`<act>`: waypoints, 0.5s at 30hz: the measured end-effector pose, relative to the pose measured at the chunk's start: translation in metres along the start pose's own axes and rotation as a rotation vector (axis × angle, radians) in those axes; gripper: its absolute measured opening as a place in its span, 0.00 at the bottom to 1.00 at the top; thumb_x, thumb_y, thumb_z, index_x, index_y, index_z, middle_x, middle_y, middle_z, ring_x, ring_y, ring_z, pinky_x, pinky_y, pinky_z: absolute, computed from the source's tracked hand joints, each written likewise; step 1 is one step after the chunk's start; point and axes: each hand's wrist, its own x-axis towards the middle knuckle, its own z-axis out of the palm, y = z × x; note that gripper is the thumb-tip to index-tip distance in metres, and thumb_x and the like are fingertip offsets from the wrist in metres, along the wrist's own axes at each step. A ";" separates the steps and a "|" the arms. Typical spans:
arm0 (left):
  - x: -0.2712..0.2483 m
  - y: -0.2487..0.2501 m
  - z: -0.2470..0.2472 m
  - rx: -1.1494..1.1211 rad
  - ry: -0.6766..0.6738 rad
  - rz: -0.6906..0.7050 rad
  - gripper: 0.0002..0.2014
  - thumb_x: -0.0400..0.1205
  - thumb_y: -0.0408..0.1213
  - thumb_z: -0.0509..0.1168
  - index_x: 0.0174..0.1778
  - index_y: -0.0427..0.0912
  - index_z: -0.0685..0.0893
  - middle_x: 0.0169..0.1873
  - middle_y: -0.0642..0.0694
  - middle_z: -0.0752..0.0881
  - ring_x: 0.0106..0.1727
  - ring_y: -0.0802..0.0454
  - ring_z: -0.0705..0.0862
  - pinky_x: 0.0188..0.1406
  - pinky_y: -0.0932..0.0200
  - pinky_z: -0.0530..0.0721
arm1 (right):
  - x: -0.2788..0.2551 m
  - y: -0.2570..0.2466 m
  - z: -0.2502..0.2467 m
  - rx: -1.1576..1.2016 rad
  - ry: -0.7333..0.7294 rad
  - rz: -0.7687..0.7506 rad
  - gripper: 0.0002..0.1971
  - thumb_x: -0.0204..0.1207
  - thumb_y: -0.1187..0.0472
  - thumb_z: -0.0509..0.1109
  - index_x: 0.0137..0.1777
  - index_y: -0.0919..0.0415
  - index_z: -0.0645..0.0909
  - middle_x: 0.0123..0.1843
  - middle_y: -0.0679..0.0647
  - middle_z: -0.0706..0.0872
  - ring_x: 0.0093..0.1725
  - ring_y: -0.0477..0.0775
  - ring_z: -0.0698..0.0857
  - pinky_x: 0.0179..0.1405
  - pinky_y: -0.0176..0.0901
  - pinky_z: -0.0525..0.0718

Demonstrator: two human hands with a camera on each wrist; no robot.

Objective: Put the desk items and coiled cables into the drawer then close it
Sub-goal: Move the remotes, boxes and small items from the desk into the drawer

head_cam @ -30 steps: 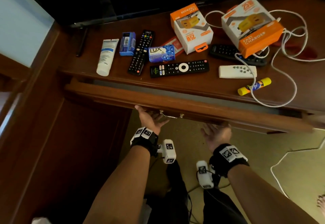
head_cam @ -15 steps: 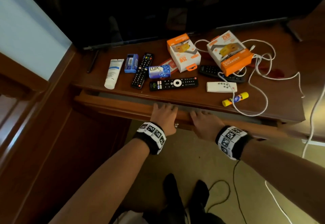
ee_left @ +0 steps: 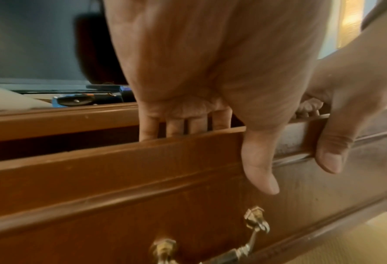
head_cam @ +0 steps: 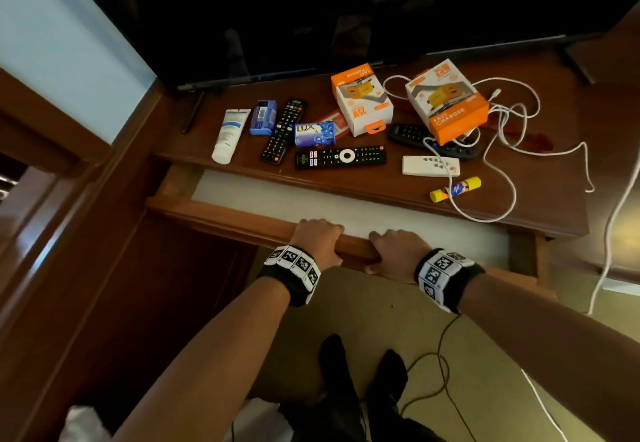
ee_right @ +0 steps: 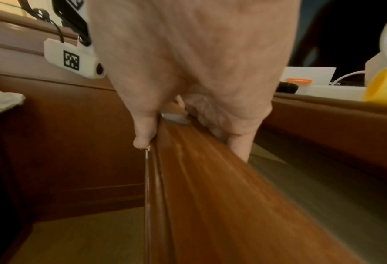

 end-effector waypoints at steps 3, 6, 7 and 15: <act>-0.025 0.004 0.010 0.016 -0.043 0.008 0.19 0.76 0.54 0.77 0.56 0.47 0.85 0.48 0.46 0.90 0.51 0.44 0.88 0.55 0.47 0.85 | -0.017 -0.015 0.013 0.021 -0.015 -0.030 0.26 0.78 0.37 0.70 0.65 0.57 0.76 0.56 0.59 0.86 0.52 0.61 0.87 0.44 0.47 0.79; -0.050 0.009 0.020 0.026 -0.082 0.013 0.18 0.75 0.53 0.78 0.54 0.46 0.86 0.47 0.46 0.90 0.50 0.44 0.89 0.53 0.48 0.87 | -0.036 -0.032 0.026 0.035 -0.036 -0.061 0.24 0.78 0.39 0.70 0.64 0.56 0.77 0.55 0.59 0.86 0.53 0.61 0.87 0.42 0.45 0.75; -0.058 0.011 0.024 0.034 -0.094 0.016 0.18 0.75 0.52 0.78 0.54 0.46 0.86 0.47 0.46 0.90 0.50 0.44 0.89 0.53 0.49 0.87 | -0.042 -0.037 0.030 0.038 -0.042 -0.071 0.23 0.78 0.39 0.70 0.63 0.56 0.77 0.56 0.59 0.86 0.53 0.61 0.87 0.42 0.45 0.74; -0.090 0.015 0.028 0.004 -0.233 0.006 0.21 0.74 0.50 0.80 0.58 0.45 0.86 0.50 0.45 0.89 0.51 0.44 0.88 0.49 0.51 0.84 | -0.067 -0.052 0.041 0.145 -0.146 -0.079 0.30 0.73 0.29 0.67 0.60 0.55 0.79 0.51 0.55 0.84 0.49 0.58 0.85 0.44 0.46 0.78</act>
